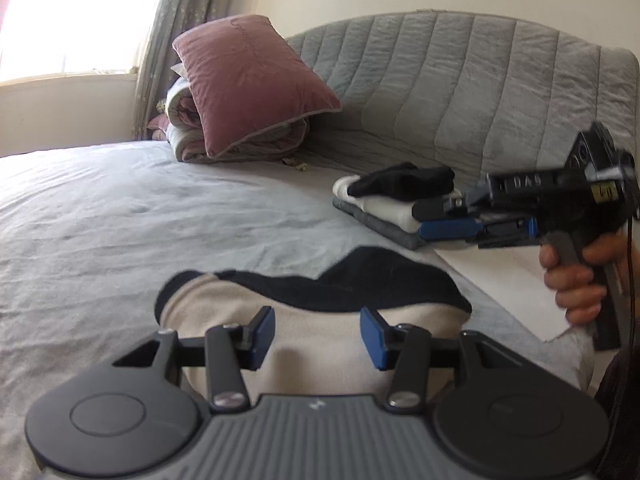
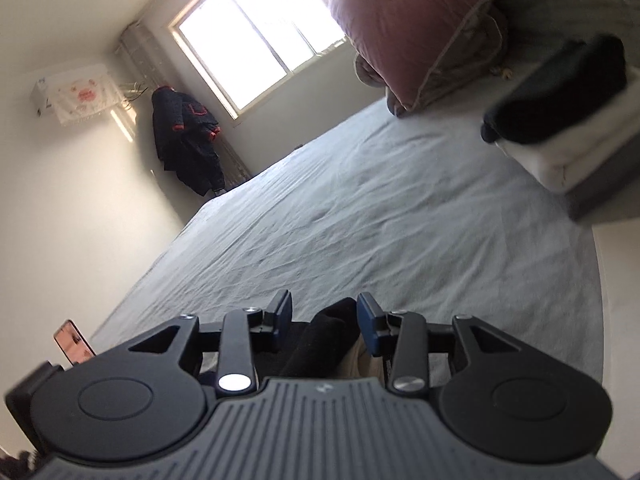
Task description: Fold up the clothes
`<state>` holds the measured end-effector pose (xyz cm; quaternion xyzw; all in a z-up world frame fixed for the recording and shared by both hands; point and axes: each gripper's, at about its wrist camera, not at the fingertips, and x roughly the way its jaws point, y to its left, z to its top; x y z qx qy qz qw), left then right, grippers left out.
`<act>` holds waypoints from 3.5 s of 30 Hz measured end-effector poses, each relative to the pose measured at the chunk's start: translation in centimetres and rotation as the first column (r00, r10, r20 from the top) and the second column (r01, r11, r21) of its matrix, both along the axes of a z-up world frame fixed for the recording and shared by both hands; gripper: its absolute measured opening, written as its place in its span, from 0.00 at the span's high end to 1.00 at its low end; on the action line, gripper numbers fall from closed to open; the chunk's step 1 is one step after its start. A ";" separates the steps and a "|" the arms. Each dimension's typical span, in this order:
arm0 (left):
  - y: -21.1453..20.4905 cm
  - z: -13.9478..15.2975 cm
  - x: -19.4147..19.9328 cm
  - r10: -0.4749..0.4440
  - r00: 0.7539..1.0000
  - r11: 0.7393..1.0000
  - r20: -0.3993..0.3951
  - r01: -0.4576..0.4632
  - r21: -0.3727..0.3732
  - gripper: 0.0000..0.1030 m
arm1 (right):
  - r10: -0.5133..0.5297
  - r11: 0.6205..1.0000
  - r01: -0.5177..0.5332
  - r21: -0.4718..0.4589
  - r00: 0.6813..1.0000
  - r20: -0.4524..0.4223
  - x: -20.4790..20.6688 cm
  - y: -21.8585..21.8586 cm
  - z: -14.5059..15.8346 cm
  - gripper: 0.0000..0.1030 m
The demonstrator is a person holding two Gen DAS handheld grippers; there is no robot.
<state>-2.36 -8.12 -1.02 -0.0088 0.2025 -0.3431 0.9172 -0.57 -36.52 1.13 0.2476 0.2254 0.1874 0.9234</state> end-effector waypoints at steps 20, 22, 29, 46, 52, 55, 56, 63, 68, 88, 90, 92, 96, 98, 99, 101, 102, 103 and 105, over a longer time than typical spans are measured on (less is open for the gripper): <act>-0.8 -1.8 -0.7 -0.048 0.999 0.998 0.020 0.047 0.050 0.53 | 0.063 0.983 -0.069 -0.172 0.997 -0.044 3.6 3.3 -4.0 0.87; -0.9 -2.0 -1.0 -0.052 0.998 0.997 0.031 0.051 0.056 0.53 | 0.072 0.979 -0.079 -0.187 0.996 -0.045 3.2 3.2 -4.7 0.88; -1.0 -2.0 -1.2 -0.054 0.998 0.997 0.038 0.052 0.059 0.53 | 0.085 0.989 -0.089 -0.117 0.996 -0.033 2.0 1.6 -4.8 0.86; -1.4 -1.5 -0.6 -0.132 0.991 0.991 -0.035 0.132 0.003 0.46 | 0.201 0.953 -0.209 -0.221 0.978 -0.059 -2.3 2.3 -3.7 0.76; -1.7 -2.6 -1.3 -0.171 0.985 0.985 -0.008 0.171 0.035 0.39 | 0.216 0.957 -0.236 -0.168 0.968 -0.129 -2.0 1.0 -5.0 0.72; -2.0 -2.6 -1.4 -0.180 0.984 0.983 0.001 0.180 0.045 0.36 | 0.228 0.955 -0.249 -0.162 0.964 -0.139 -1.9 0.8 -5.1 0.69; -2.0 -2.6 -1.5 -0.181 0.984 0.982 0.003 0.180 0.048 0.35 | 0.230 0.955 -0.251 -0.159 0.963 -0.140 -1.9 0.8 -5.1 0.69; -2.1 -2.6 -1.7 -0.182 0.983 0.982 0.008 0.181 0.055 0.34 | 0.240 0.952 -0.263 -0.158 0.959 -0.150 -1.9 0.7 -5.0 0.66; -1.7 -2.0 -1.3 -0.184 0.983 0.982 -0.019 0.185 0.042 0.34 | 0.246 0.955 -0.266 -0.130 0.958 -0.147 -1.9 0.4 -5.0 0.61; -0.2 0.2 0.8 -0.035 0.999 0.999 -0.036 0.034 -0.027 0.30 | 0.137 0.988 -0.121 0.100 0.975 -0.173 -0.8 -0.9 -3.5 0.50; -0.6 0.3 -0.2 -0.048 0.999 0.999 0.002 0.048 -0.003 0.29 | 0.111 0.986 -0.089 0.138 0.980 -0.165 -0.7 -1.3 -3.3 0.50; -1.0 0.3 -1.2 -0.065 0.997 0.998 0.032 0.065 0.013 0.29 | 0.078 0.985 -0.053 0.164 0.986 -0.147 -0.5 -1.3 -2.9 0.50; -1.8 0.2 -3.1 -0.109 0.991 0.994 0.073 0.107 0.027 0.30 | 0.038 0.988 -0.021 0.154 0.993 -0.109 0.6 -0.4 -2.2 0.62; -2.5 0.1 -3.6 -0.143 0.987 0.990 0.070 0.142 0.024 0.31 | 0.024 0.993 -0.009 0.122 0.992 -0.123 1.4 0.4 -2.2 0.63; -2.8 -0.1 -3.8 -0.161 0.985 0.987 0.062 0.159 0.031 0.31 | 0.013 0.993 0.002 0.115 0.991 -0.136 1.8 0.6 -2.3 0.63; -3.4 -0.6 -4.2 -0.183 0.982 0.982 0.049 0.181 0.046 0.31 | -0.007 0.990 0.029 0.135 0.987 -0.160 2.4 0.6 -2.9 0.61; -3.6 -0.8 -4.3 -0.186 0.981 0.981 0.048 0.184 0.054 0.31 | -0.022 0.987 0.048 0.156 0.986 -0.167 2.7 0.5 -3.2 0.61; -3.8 -1.0 -4.5 -0.190 0.981 0.980 0.047 0.187 0.063 0.31 | -0.035 0.982 0.065 0.178 0.985 -0.169 2.8 0.4 -3.4 0.61; -4.0 -1.2 -4.7 -0.187 0.981 0.981 0.047 0.184 0.062 0.31 | -0.048 0.977 0.080 0.198 0.986 -0.158 3.0 0.2 -3.1 0.61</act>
